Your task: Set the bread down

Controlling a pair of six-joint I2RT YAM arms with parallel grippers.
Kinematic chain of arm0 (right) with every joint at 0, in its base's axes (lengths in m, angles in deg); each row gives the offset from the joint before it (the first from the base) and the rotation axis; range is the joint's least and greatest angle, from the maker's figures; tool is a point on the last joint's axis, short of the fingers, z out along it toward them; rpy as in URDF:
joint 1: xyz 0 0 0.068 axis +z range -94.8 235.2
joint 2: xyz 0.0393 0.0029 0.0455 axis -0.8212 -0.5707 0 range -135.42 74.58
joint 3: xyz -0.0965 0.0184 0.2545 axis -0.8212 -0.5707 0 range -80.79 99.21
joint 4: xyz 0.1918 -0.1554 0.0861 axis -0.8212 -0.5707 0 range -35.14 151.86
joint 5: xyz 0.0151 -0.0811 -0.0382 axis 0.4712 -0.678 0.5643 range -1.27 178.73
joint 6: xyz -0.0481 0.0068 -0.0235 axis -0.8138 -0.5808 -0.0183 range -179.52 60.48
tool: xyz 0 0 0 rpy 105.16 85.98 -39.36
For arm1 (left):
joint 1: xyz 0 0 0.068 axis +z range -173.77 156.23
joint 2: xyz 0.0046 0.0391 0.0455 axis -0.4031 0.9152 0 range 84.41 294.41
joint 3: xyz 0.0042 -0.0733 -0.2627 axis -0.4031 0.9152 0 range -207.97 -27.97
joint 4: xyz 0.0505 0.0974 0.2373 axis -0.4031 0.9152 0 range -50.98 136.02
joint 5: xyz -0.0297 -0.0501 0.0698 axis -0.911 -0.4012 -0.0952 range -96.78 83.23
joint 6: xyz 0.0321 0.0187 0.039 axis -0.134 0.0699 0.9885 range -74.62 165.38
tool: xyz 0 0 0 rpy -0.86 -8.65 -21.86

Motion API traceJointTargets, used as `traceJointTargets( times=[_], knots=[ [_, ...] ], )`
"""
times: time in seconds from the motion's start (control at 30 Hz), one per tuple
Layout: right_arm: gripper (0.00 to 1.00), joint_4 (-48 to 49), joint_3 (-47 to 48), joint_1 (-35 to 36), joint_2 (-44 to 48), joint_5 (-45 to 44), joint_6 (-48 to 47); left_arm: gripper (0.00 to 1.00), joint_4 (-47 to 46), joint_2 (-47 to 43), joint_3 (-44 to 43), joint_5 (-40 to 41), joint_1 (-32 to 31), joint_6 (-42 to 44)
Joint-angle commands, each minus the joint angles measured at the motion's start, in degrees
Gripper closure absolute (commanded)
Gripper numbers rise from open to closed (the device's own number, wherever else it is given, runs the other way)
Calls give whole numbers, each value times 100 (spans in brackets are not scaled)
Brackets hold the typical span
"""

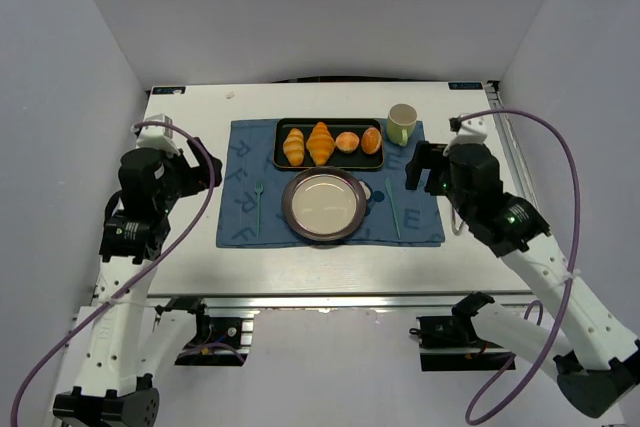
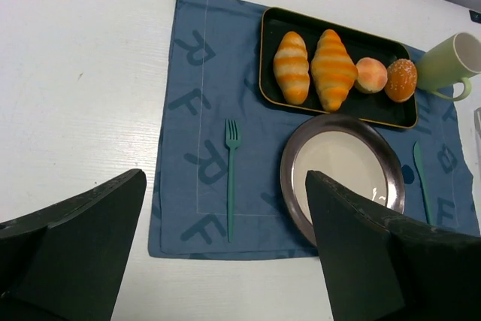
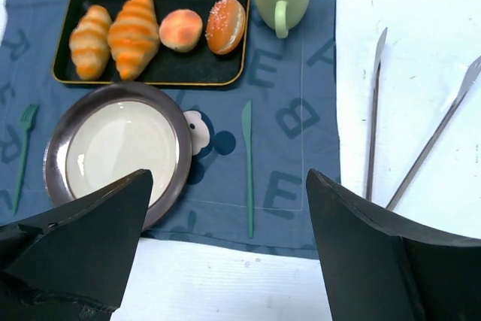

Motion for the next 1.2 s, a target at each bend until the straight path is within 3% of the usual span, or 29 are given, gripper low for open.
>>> traceJointTargets(
  times=[0.0, 0.1, 0.2, 0.27, 0.4, 0.5, 0.73, 1.17],
  knots=[
    [11, 33, -267, -29, 235, 142, 173, 2, 15, -222, -158, -83, -17, -36],
    [11, 146, -443, -21, 331, 549, 218, 2, -83, -399, -17, -144, -17, -151],
    [11, 130, -768, -82, 253, -629, 481, 2, 23, -408, -8, -171, -17, -134],
    [11, 330, -988, -301, -105, -785, 98, 2, 75, -416, 18, -171, -17, -116],
    [11, 804, -1199, -1756, -897, 178, -98, 2, -21, -469, 194, -180, -17, -125],
    [11, 1210, -1437, -2417, -1442, 716, -204, 2, -91, -460, 299, -197, -17, -125],
    [11, 1641, -1375, -3008, -2497, 1025, -450, 2, -214, -337, 405, -232, -17, -63],
    [11, 2037, -1481, -3738, -3245, 1737, -687, 2, -504, -206, 625, -302, -17, -169]
  ],
)
